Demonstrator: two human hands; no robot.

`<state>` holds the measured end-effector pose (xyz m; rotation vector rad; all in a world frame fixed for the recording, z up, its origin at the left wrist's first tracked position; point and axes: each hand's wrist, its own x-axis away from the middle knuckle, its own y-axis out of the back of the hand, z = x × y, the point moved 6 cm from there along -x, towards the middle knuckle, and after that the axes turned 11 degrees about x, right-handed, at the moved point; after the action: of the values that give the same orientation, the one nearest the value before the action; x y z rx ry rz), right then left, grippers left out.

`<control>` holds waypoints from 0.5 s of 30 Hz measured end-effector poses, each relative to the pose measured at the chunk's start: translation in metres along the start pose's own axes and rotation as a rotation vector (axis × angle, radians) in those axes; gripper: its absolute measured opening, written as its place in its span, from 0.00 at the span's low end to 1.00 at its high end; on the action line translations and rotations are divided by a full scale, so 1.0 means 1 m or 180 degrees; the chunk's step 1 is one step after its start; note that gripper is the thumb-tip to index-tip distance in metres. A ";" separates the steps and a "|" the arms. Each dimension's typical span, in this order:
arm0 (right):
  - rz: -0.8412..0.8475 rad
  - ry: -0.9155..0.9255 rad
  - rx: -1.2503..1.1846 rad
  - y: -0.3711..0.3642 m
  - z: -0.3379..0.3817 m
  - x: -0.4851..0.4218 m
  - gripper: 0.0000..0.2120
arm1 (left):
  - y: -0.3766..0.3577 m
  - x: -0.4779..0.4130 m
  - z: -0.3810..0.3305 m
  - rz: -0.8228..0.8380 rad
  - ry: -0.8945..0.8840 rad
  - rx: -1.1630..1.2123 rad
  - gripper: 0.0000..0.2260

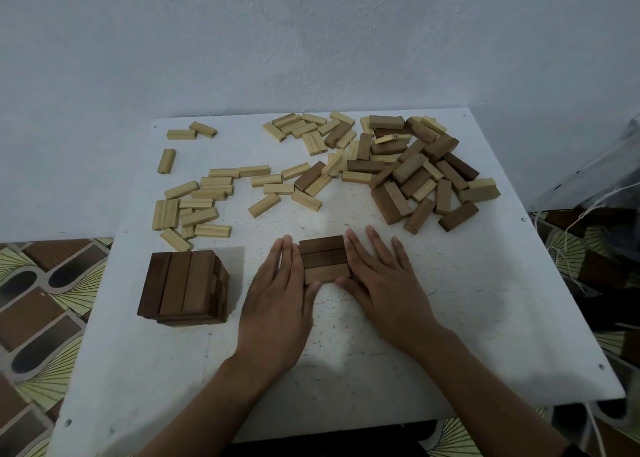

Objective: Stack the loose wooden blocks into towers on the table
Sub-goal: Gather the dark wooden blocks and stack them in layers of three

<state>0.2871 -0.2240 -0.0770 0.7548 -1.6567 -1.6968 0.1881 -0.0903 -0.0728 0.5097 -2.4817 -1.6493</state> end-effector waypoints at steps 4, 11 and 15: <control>-0.0030 -0.0003 -0.0087 0.000 -0.001 -0.001 0.36 | 0.001 -0.001 0.000 -0.0042 0.0032 -0.0023 0.30; -0.0096 -0.0045 -0.0136 0.002 -0.001 0.000 0.36 | -0.002 -0.002 0.002 0.0009 0.0069 -0.0001 0.30; -0.0100 -0.0052 -0.0135 0.003 -0.001 0.000 0.36 | 0.000 -0.002 0.001 -0.0039 0.0026 0.0088 0.30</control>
<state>0.2879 -0.2245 -0.0740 0.7520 -1.6225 -1.7589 0.1899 -0.0885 -0.0732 0.5349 -2.5036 -1.6162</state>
